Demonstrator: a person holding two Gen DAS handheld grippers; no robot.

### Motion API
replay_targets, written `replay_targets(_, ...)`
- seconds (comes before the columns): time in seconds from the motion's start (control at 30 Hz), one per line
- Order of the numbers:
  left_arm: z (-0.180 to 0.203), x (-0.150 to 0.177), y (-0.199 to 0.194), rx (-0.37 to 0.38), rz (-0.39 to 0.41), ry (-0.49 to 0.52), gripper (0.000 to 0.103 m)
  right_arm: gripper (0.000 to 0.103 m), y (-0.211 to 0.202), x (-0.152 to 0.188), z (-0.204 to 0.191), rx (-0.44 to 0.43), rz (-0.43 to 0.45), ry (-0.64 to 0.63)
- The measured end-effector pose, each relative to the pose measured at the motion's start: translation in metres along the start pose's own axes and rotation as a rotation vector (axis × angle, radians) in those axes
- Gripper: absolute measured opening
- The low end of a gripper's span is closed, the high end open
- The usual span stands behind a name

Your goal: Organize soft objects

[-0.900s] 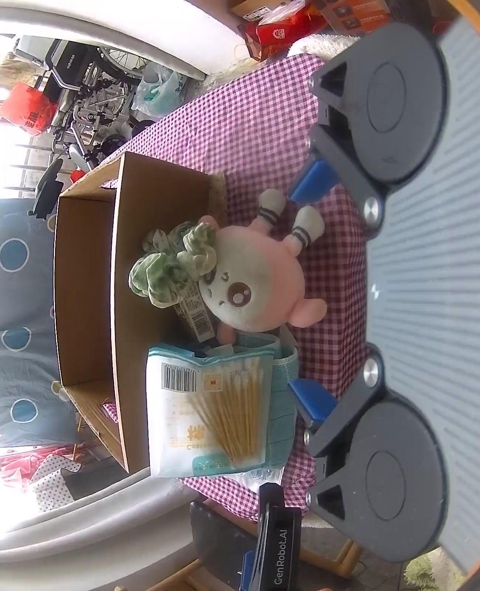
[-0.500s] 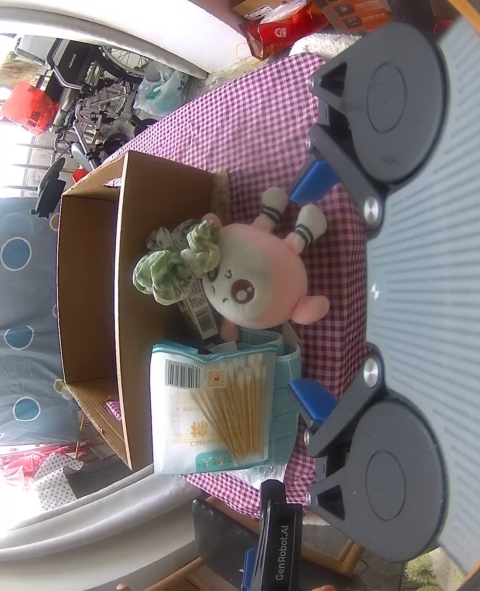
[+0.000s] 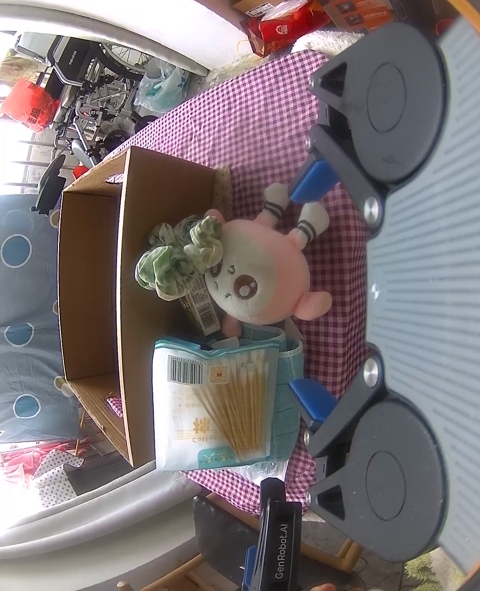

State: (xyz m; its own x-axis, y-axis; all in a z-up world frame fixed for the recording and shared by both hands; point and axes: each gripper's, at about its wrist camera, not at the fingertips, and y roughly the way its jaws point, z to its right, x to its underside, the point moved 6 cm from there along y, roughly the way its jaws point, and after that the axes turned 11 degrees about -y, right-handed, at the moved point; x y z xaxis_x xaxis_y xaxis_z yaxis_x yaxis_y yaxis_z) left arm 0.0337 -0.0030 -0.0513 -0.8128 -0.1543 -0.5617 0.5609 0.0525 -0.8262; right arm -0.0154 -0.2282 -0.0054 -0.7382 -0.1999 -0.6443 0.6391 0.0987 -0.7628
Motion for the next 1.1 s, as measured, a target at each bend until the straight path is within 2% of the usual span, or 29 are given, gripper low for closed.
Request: replay_targets(1.1, 0.0003, 0.0016, 0.0032, -0.008, -0.014, 0.012, 0.102, 0.102, 0.0027, 0.0000, 0.0007, -0.009, -0.002, 0.002)
